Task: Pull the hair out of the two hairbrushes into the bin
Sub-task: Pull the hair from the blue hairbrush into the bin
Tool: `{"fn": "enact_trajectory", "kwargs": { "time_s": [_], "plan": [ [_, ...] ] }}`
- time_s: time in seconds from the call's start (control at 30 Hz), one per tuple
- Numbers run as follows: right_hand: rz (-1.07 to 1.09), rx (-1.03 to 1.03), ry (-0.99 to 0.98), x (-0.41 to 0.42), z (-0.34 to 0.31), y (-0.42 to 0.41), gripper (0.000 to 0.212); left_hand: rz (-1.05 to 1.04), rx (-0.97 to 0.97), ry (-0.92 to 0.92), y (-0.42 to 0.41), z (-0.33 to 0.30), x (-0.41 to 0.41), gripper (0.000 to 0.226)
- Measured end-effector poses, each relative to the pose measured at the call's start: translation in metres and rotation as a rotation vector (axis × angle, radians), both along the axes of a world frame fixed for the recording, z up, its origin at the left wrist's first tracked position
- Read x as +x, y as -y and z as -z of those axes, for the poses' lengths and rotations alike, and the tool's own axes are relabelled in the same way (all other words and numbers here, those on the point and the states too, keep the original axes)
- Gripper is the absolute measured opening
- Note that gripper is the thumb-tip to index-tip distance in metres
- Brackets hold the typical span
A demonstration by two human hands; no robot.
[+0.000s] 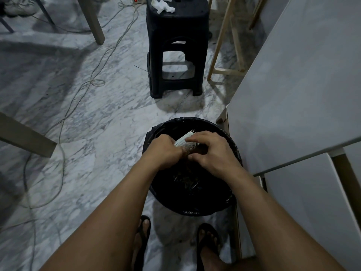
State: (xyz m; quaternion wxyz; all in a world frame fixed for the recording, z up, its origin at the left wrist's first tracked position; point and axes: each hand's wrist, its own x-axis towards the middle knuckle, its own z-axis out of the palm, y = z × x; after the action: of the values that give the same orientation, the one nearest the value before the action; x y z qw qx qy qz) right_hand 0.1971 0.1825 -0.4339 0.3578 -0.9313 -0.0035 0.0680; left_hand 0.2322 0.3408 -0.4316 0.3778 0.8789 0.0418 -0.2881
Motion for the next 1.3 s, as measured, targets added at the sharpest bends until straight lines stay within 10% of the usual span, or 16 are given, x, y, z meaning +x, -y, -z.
{"fn": "enact_trajectory", "kwargs": {
  "time_s": [0.4,0.63,1.0,1.3],
  "plan": [
    [0.332,-0.079,-0.020,0.006,-0.003,0.018,0.012,0.000,0.033,0.011,-0.004,0.001,0.003,0.039],
    [0.044,0.160,-0.045,0.001,0.000,0.003,0.045,-0.024,-0.026,-0.016,0.002,-0.002,0.002,0.035],
    [0.249,0.141,-0.017,0.005,0.005,0.009,0.013,-0.058,-0.051,0.009,0.006,-0.002,0.001,0.039],
    [0.135,0.328,-0.033,0.003,-0.002,-0.001,0.032,-0.046,-0.145,-0.105,0.006,-0.012,0.002,0.028]
  ]
}}
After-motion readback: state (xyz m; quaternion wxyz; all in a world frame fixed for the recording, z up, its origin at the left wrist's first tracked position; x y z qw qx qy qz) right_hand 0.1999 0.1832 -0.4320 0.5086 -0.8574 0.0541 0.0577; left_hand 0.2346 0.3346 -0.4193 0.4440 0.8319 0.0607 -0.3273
